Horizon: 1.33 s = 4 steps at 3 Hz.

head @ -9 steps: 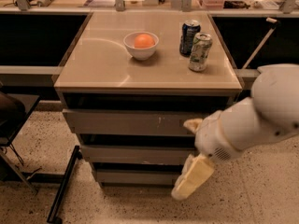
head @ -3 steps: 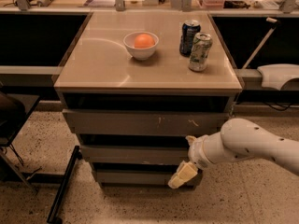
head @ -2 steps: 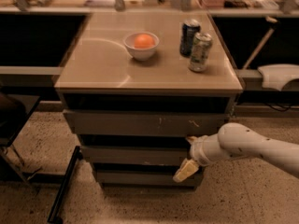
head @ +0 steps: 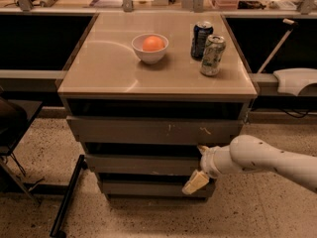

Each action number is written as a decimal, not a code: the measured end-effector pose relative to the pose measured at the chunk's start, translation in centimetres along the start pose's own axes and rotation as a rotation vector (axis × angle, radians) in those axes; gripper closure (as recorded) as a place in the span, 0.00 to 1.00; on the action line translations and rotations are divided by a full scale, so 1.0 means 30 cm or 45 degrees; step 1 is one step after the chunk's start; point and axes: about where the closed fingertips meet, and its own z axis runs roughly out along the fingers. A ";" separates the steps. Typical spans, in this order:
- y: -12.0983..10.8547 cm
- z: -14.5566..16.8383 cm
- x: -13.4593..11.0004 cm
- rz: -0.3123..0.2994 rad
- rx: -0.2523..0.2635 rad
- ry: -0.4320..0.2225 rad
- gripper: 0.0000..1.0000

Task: Open middle drawer

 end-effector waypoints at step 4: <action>0.007 0.067 0.182 -0.038 0.113 0.142 0.00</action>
Offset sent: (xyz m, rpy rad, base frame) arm -0.0011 -0.0101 -0.0096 -0.0785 -0.0317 -0.0289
